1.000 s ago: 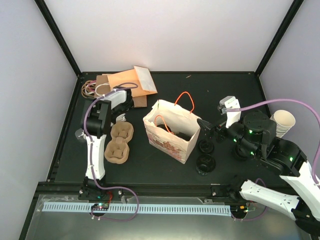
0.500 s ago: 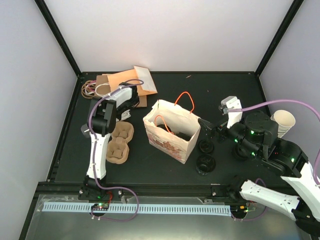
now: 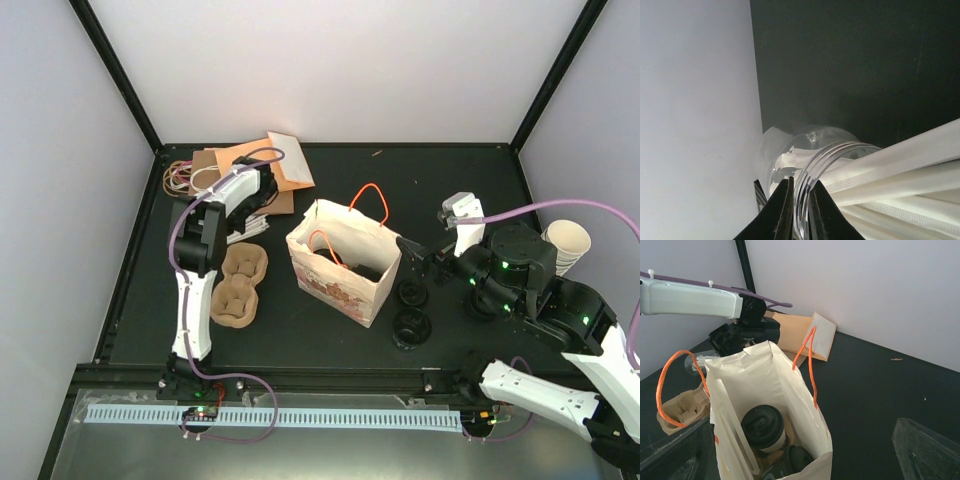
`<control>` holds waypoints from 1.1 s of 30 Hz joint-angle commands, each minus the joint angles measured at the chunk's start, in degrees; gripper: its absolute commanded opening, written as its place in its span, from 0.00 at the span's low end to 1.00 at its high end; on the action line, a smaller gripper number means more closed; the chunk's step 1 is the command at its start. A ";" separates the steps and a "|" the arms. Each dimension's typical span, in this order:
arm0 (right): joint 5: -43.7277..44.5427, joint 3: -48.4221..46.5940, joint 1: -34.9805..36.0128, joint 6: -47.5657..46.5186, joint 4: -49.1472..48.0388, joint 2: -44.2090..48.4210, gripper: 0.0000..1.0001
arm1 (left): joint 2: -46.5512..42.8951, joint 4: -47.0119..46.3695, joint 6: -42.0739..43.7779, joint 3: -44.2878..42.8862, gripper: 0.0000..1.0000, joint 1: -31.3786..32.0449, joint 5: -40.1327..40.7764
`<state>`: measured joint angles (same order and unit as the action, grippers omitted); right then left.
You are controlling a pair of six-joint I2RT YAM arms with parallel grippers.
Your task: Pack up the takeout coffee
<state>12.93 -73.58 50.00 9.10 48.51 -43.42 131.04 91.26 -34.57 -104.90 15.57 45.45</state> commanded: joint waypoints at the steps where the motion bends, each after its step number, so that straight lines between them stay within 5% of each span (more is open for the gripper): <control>1: 0.41 -0.49 -0.20 0.13 -0.12 0.41 1.00 | -3.31 -9.39 -0.29 -0.17 0.01 0.03 -8.76; 24: -1.37 -1.04 -0.23 0.48 0.37 -0.31 1.00 | -6.97 -13.85 1.33 4.42 0.02 -1.18 -11.40; 33: -6.61 -8.58 -0.17 -1.85 3.05 -5.15 1.00 | -7.82 -14.69 2.06 5.04 0.02 -1.31 -11.99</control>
<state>9.87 -77.93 50.00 8.99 50.37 -46.61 124.14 84.38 -31.62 -101.14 14.70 41.43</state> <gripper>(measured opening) 0.999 0.086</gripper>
